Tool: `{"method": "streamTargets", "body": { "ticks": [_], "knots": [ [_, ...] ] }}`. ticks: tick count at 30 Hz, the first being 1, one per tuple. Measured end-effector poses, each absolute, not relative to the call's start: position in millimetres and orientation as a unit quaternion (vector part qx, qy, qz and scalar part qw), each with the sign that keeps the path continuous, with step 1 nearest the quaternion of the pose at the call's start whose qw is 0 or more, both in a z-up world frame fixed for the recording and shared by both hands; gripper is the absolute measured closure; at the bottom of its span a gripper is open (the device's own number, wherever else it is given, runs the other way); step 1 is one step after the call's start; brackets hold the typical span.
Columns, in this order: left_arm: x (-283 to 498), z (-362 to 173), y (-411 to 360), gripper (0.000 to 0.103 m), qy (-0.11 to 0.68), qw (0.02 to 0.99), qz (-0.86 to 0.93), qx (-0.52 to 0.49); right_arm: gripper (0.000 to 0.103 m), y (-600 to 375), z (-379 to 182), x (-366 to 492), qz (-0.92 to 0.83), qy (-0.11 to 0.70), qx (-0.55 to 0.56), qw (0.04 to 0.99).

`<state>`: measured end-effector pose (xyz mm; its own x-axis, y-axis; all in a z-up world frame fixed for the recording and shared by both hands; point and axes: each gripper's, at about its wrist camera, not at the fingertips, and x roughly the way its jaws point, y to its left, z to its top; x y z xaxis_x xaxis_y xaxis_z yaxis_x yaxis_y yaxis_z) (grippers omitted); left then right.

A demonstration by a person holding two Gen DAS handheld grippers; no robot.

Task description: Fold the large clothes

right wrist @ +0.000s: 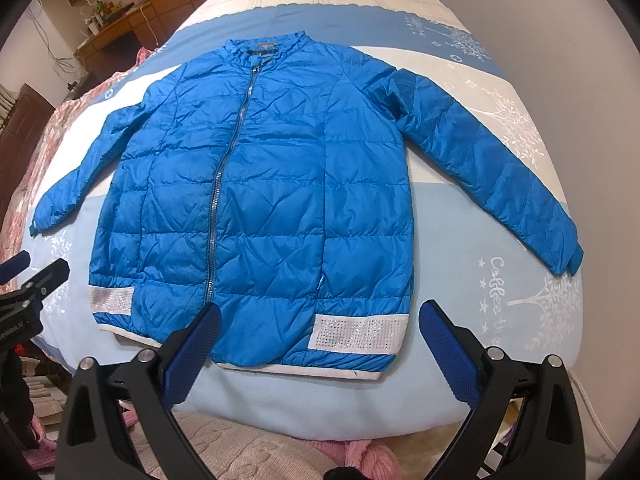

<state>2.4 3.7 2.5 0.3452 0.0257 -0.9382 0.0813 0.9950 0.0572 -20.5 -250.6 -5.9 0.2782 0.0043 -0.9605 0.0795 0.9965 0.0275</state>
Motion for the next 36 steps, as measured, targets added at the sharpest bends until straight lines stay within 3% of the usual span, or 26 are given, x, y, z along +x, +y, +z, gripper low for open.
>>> {"method": "streamTargets", "body": {
  "ticks": [17, 30, 36],
  "knots": [
    [31, -2, -30, 0.003, 0.543, 0.835, -0.059, 0.067, 0.004, -320, -20, -17, -0.036, 0.556, 0.12, 0.822],
    [130, -23, -162, 0.003, 0.525, 0.834, -0.153, 0.074, 0.008, -588, -86, -51, -0.187, 0.474, 0.382, 0.771],
    [181, -48, -219, 0.003, 0.546, 0.819, -0.164, 0.06, 0.012, -650, -123, -62, -0.211, 0.472, 0.44, 0.735]
  ]
}}
